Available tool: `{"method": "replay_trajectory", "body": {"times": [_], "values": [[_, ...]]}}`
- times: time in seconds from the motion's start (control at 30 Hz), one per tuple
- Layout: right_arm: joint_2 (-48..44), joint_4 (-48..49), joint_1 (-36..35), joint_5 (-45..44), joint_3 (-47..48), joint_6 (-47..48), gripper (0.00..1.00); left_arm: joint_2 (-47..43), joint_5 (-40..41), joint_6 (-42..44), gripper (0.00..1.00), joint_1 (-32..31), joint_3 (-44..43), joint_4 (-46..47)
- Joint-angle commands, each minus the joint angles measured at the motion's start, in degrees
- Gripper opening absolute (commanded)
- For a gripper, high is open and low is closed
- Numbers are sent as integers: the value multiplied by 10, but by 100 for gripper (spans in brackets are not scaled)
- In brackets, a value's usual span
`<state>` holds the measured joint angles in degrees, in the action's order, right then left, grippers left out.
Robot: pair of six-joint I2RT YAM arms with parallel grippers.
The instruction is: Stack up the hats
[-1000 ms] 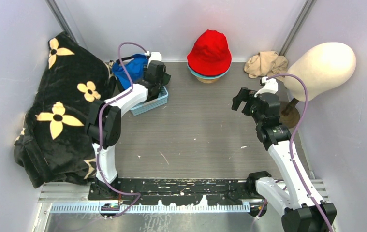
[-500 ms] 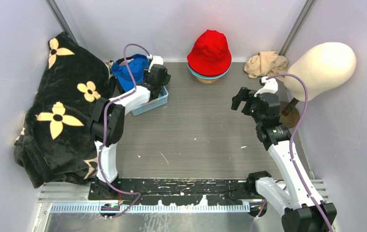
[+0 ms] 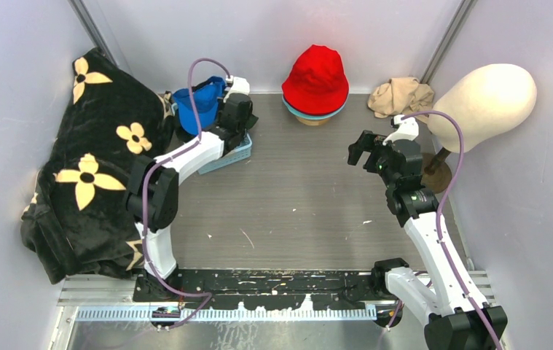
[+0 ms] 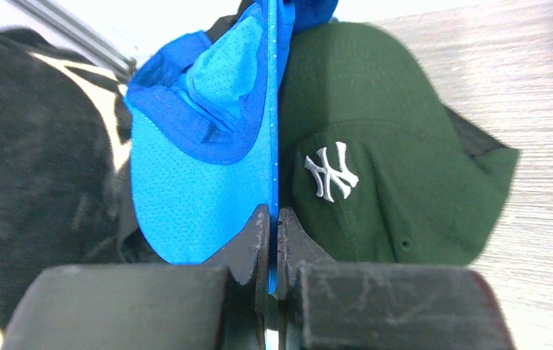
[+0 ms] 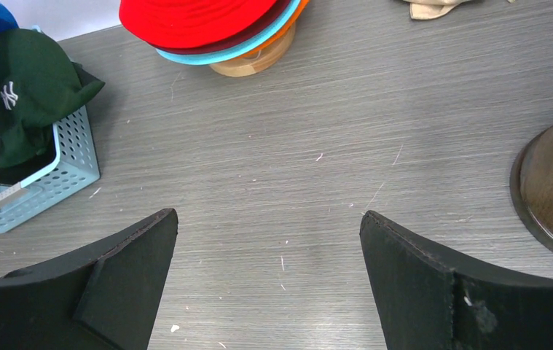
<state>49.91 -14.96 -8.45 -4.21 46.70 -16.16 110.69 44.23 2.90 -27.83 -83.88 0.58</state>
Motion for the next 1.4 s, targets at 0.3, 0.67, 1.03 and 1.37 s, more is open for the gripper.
{"method": "replay_trajectory", "body": {"times": [0.3, 0.67, 1.03, 1.37], "values": [[0, 59, 1, 32, 6, 3, 100, -150, -34, 51, 0, -85, -134, -68], [51, 116, 1, 115, 29, -21, 100, -179, -278, -133, 0, -85, -231, -256], [63, 116, 1, 128, 44, -25, 100, -149, -490, -254, 0, -51, -334, -417], [61, 104, 1, 124, 66, -3, 100, -124, -741, -402, 0, 33, -302, -358]]}}
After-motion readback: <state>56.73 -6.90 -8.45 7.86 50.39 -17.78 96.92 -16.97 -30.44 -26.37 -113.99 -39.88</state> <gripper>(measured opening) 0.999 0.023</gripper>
